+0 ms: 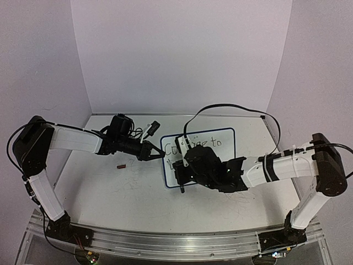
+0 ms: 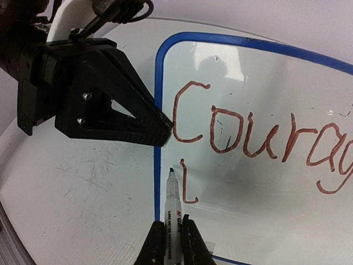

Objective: Write a sentence on the whiteboard

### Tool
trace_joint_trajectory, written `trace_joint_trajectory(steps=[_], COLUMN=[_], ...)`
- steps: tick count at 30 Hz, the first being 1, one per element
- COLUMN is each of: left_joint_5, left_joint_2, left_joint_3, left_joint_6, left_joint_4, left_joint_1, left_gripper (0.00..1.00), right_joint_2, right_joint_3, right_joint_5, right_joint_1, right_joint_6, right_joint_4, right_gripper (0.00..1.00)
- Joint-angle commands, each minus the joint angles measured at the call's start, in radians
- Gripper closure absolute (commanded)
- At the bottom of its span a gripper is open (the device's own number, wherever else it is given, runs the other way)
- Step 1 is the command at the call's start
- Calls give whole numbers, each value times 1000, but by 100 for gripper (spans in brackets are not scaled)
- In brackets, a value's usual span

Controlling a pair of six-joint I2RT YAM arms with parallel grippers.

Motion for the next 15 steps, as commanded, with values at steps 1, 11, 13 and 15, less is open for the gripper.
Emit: trace_joint_trajectory(steps=[1,11,13,15], left_joint_5=[-7,-6,-7,-7], left_joint_2=[-10,-3,-2,-4], left_joint_3=[18,19,19,19], left_joint_6=[33,36,36,37], left_joint_4=[-69,-72,-73,-74], left_joint_1=[-16,-16,-16,-16], left_gripper=[100,100,100,100], right_joint_2=[30,38,36,27], right_joint_3=[45,42,42,36], right_joint_5=[4,77,97,119], right_joint_1=[-1,-2,-2,-3], right_joint_6=[-3,34,43,56], right_joint_4=[-3,-43,-56,-69], right_gripper=[100,100,100,100])
